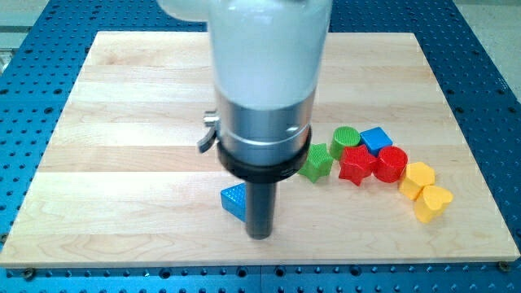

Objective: Move the triangle to the top left

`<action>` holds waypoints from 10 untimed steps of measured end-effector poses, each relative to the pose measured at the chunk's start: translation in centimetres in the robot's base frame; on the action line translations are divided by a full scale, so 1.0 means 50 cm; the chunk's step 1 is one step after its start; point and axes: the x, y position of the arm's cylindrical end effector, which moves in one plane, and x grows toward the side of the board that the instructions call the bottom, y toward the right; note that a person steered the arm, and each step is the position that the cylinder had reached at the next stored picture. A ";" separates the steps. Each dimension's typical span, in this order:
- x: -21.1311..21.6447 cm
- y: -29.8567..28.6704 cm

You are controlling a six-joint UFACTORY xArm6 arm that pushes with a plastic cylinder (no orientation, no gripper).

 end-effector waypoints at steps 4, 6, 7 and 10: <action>-0.079 -0.189; -0.092 -0.118; -0.209 -0.104; -0.260 -0.108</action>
